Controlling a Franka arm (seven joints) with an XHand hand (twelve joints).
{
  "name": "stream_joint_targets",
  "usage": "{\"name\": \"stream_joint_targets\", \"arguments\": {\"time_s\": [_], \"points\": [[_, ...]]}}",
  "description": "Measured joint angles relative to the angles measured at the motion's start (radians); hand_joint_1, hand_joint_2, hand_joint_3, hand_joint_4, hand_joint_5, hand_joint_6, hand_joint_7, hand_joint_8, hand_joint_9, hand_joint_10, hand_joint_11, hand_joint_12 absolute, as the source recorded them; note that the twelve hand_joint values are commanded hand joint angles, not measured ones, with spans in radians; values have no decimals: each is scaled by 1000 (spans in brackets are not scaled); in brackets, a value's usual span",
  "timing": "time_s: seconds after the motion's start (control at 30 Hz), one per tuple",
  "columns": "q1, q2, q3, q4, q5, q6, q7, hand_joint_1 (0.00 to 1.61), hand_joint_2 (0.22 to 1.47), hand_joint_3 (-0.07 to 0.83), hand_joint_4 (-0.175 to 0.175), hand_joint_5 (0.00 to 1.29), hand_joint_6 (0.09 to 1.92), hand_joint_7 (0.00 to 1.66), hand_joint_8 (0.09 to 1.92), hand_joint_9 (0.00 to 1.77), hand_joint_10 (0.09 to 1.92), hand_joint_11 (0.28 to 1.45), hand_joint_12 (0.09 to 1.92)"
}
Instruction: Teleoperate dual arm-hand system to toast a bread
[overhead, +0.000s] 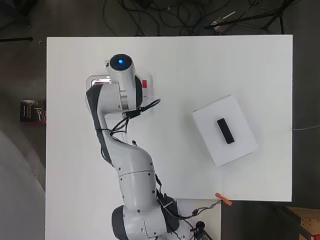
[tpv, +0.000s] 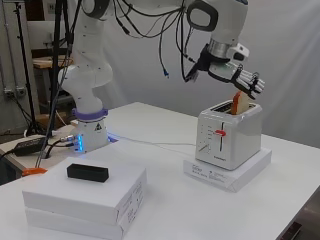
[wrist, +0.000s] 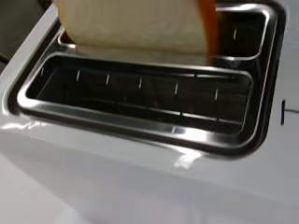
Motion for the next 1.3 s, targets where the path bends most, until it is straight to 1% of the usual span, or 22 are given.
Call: {"name": "stream_joint_targets", "arguments": {"time_s": [0.03,0.07,0.13,0.2,0.33,0.47,0.53,0.57,0.67,0.73,0.77,0.83,0.87,0.97,1.03,1.07,1.1,1.13,1.17,1.2,1.23,1.3], "points": [[0,-9,0,4,-2,15,35,2,975,8,17,9,87,46,87,146,87,330,87],[0,-21,-1,-1,1,34,60,0,1004,9,10,25,87,62,87,155,87,332,87],[1,-49,-1,-39,2,74,94,0,1034,6,-4,80,87,103,87,181,87,338,87],[-1,-82,-7,-101,-1,108,131,0,1044,5,-9,114,87,128,87,198,87,342,87],[-13,-204,-37,-283,3,214,217,0,1037,-1,-2,161,87,152,87,219,87,350,87],[-28,-288,-80,-491,46,386,211,51,1005,-6,-11,177,87,183,87,289,87,385,87],[-34,-298,-106,-545,69,417,201,72,998,-3,-16,172,87,195,87,319,87,399,87],[-36,-302,-118,-553,78,418,195,80,996,-3,-17,171,87,200,87,334,87,406,87],[-43,-303,-146,-546,110,412,170,145,962,-2,-33,170,87,327,87,613,87,517,87],[-48,-283,-167,-539,127,419,149,157,949,-2,-41,167,87,363,87,742,87,568,87],[-50,-267,-173,-534,131,417,146,161,948,-1,-46,168,87,389,87,834,87,616,87],[-54,-228,-177,-503,137,411,143,178,950,0,-60,173,87,497,87,1039,87,747,87],[-57,-208,-178,-481,139,408,138,186,950,-1,-64,177,87,533,87,1095,87,783,87],[-66,-123,-181,-391,147,390,114,188,948,-1,-67,189,87,585,87,1147,87,813,87],[-72,-64,-181,-328,147,371,108,163,959,3,-62,196,87,611,87,1132,87,791,87],[-75,-36,-181,-297,143,357,111,159,970,8,-62,219,87,765,87,1112,373,762,312],[-78,-5,-181,-265,139,342,117,160,977,7,-60,264,87,911,713,1199,978,835,929],[-80,18,-181,-242,137,333,119,170,985,6,-47,361,87,1063,1261,1336,1414,960,1385],[-82,33,-182,-230,137,331,117,186,995,5,-29,466,87,1169,1594,1435,1667,1054,1651],[-85,44,-185,-227,140,332,107,199,1003,4,-26,500,87,1227,1772,1491,1798,1110,1791],[-87,49,-188,-232,145,333,89,207,1009,4,-38,463,87,1230,1861,1520,1864,1140,1860],[-92,49,-196,-262,155,343,58,215,1021,4,-60,391,87,1182,1920,1503,1909,1144,1908]]}}
